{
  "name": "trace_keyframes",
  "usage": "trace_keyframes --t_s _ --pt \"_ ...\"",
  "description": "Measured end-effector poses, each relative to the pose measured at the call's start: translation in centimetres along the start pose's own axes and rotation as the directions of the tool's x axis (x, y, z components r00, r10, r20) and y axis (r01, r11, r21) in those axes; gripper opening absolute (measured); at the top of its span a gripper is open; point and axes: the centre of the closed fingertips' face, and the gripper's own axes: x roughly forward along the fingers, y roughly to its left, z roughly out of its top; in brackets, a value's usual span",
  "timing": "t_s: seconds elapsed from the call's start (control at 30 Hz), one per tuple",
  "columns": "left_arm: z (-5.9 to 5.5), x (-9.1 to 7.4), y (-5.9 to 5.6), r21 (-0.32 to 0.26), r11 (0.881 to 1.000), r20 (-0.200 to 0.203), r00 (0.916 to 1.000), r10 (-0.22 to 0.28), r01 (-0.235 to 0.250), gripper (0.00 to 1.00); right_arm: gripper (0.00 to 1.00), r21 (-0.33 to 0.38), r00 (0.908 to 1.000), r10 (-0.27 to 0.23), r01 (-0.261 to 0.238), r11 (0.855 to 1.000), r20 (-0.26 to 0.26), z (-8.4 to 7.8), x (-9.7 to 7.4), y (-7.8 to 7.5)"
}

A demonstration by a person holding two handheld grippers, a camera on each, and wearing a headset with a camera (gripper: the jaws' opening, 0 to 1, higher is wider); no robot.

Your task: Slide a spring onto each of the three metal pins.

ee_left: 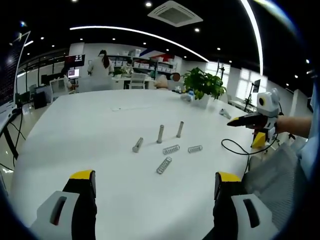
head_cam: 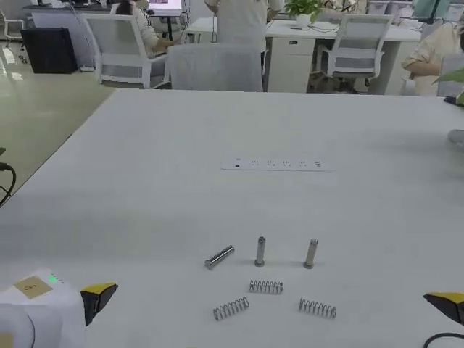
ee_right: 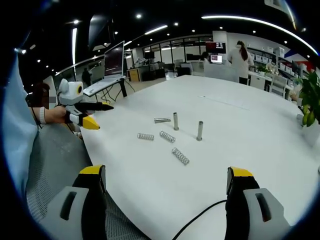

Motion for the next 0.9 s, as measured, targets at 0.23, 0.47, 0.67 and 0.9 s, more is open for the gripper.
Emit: trace_keyframes --t_s 0.23,0.47,0.67,0.9 --pt "0.0 0.07 -0.29 0.011 1.0 -0.007 0.9999 -0.009 0.009 0.97 1.0 0.004 1.0 -0.001 0.001 1.0 0.0 -0.1 -0.11 0.12" --pt "-0.44 0.29 -0.82 0.038 0.999 -0.028 0.9993 -0.026 0.027 0.97 1.0 0.01 1.0 -0.007 0.007 1.0 0.001 -0.3 -0.43 -0.15" --pt "-0.46 0.2 -0.8 0.022 0.999 -0.025 0.9993 -0.027 0.028 0.97 1.0 0.022 0.9999 -0.014 0.014 1.0 0.007 -0.51 -0.6 -0.21" --pt "-0.24 0.14 -0.79 0.014 1.0 -0.019 0.9996 -0.023 0.023 0.97 1.0 0.028 0.9998 -0.013 0.013 1.0 0.013 -0.45 -0.56 -0.04"
